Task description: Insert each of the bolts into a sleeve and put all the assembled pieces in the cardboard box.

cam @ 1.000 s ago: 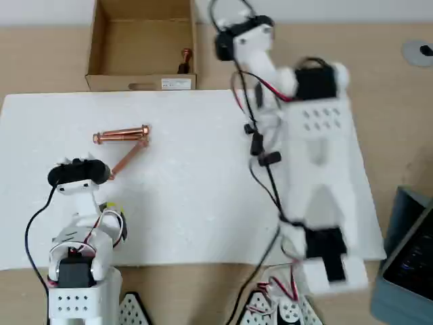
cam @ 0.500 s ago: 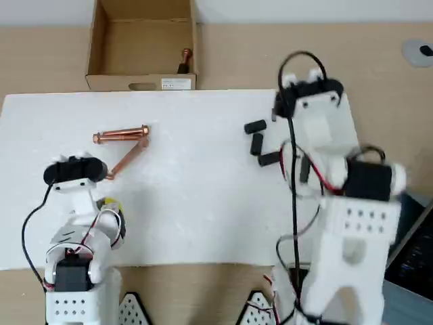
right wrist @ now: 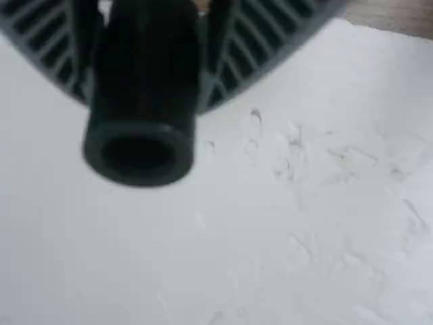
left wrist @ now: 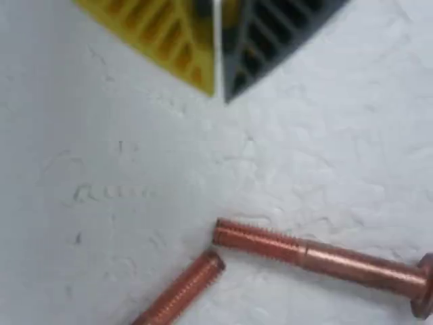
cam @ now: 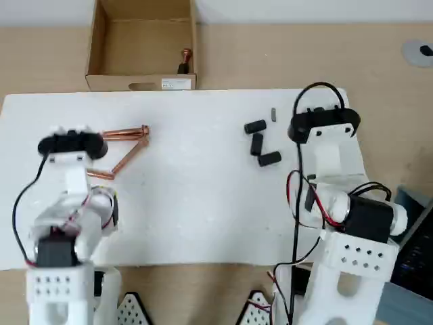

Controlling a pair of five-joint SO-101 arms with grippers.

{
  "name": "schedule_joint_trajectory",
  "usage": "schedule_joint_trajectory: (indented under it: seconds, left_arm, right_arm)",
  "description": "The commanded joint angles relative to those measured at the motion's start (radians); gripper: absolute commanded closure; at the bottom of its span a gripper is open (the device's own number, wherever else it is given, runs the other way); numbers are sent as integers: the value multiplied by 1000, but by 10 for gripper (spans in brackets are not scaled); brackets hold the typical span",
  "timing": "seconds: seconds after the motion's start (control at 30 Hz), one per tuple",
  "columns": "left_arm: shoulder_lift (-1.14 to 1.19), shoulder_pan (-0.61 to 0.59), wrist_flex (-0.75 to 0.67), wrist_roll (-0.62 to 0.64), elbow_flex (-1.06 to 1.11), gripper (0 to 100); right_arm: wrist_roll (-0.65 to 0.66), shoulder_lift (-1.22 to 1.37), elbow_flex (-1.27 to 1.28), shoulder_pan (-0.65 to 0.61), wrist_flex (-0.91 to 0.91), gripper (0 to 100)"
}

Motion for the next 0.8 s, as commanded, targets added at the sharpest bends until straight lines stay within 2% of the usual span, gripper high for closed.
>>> schedule_joint_trajectory:
  seconds: [0.0,0.27,0.5,0.77]
  left_arm:
    - [229,0,-20,-54,-173,998]
    - [691,2,-11,-201,-465,998]
    - [1113,0,106,-315,-743,994]
    - [1446,3,218,-325,-1122,994]
  right_arm:
    - [-6,-24,10,12,-29,988]
    - [-34,-24,18,12,-34,988]
    - [-41,-24,18,10,-34,988]
    - [-41,-24,18,10,-34,988]
